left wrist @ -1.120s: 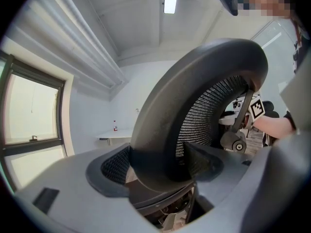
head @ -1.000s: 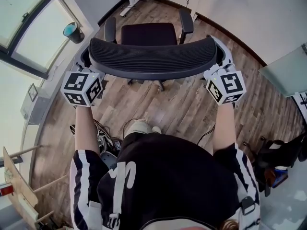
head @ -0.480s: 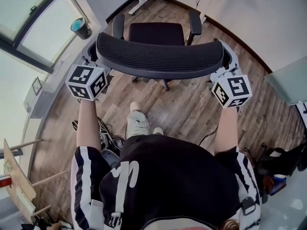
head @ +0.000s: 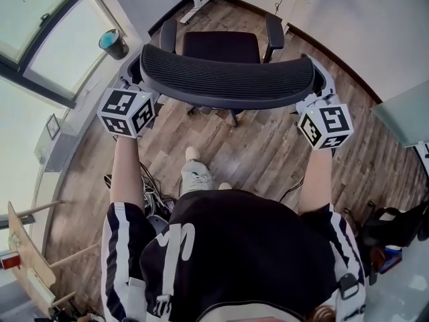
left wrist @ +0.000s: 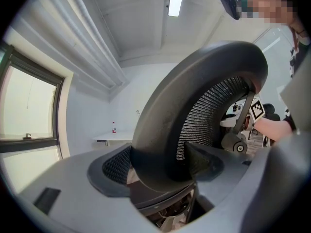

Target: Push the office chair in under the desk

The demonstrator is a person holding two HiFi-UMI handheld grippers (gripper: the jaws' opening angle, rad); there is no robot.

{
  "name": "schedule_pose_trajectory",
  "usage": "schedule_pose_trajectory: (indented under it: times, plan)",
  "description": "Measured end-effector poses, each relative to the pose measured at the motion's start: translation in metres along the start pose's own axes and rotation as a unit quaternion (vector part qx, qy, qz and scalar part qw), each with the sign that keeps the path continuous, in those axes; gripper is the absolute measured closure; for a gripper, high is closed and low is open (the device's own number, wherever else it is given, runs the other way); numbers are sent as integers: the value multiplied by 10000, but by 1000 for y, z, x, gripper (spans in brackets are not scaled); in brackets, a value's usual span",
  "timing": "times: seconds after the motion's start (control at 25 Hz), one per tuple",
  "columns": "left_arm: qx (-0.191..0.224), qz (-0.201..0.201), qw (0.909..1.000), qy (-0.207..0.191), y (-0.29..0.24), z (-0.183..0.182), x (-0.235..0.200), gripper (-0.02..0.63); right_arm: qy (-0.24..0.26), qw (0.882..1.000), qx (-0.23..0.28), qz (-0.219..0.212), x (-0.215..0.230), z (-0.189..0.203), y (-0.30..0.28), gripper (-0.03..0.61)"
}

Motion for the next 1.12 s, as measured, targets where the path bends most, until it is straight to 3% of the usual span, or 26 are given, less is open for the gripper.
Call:
schedule_pose_trajectory:
  times: [1.12]
  plan:
    - [251,319,9992,34,-60,-7,-71,273,4,9997,17,233,18,5,-80,314]
Point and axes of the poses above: the fingertips, and each gripper's own axes: y backward along the fingers, x to its right, z out of its underside, the point moved 2 cm from there along y, backward along the fingers, and after that the axes turned 9 degrees about y, right-handed, at the moved point
